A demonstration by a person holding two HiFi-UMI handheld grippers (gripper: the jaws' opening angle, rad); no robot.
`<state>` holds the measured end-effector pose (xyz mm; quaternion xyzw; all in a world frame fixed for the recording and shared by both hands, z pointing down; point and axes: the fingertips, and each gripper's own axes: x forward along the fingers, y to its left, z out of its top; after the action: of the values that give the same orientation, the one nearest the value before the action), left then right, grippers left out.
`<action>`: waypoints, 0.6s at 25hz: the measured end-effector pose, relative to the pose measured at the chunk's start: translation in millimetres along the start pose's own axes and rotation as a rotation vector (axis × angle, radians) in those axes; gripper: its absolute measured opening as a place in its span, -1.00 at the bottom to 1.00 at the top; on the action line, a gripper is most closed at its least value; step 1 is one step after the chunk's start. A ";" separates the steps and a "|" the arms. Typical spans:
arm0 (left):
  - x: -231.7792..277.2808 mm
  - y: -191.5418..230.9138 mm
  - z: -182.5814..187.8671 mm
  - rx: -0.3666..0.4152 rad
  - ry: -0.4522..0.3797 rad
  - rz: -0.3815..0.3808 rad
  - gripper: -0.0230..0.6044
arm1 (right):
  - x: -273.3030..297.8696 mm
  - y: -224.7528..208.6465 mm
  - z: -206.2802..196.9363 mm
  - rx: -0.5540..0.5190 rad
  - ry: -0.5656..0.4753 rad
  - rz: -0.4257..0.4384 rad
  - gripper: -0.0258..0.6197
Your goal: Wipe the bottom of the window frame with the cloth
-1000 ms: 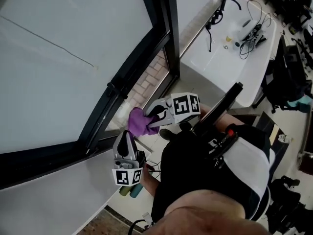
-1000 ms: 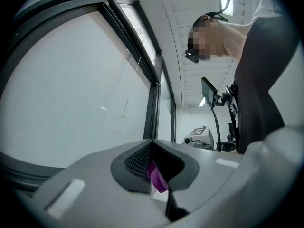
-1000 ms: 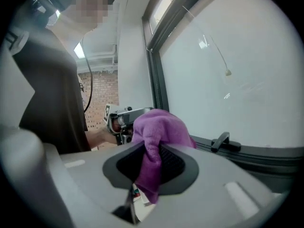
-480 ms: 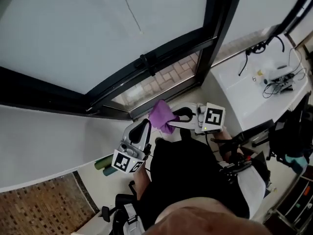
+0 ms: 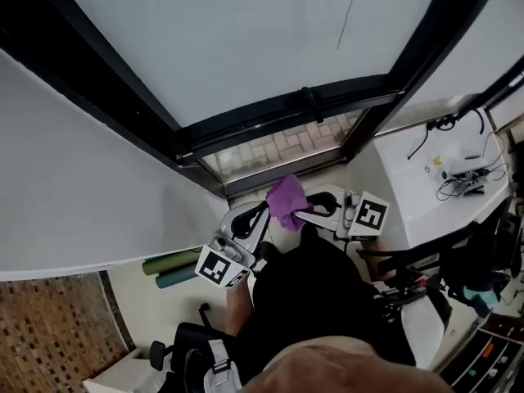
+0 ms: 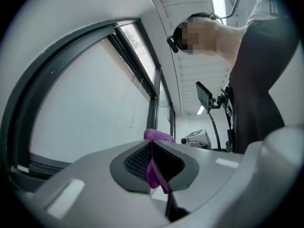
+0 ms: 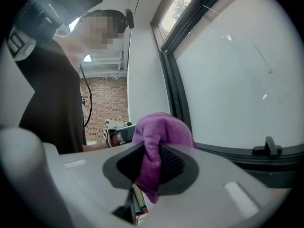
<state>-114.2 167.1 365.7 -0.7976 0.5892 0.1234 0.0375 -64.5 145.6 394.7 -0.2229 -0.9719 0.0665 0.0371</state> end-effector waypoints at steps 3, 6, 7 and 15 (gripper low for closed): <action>-27.4 6.1 -1.4 -0.006 -0.008 0.051 -0.92 | 23.3 14.0 -4.6 0.015 0.008 0.052 -0.71; -40.3 11.6 1.2 0.006 -0.029 0.090 -0.92 | 37.6 16.5 -4.6 -0.005 0.019 0.098 -0.71; -42.4 14.3 -0.2 0.005 -0.031 0.103 -0.92 | 40.1 15.7 -4.6 -0.012 0.019 0.109 -0.71; -6.7 34.0 -15.4 0.015 0.014 0.161 -0.92 | 16.0 -20.3 -3.9 0.017 -0.025 0.141 -0.71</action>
<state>-146.0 159.9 385.2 -0.7480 0.6528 0.1160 0.0292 -87.2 135.0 402.1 -0.2895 -0.9536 0.0799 0.0222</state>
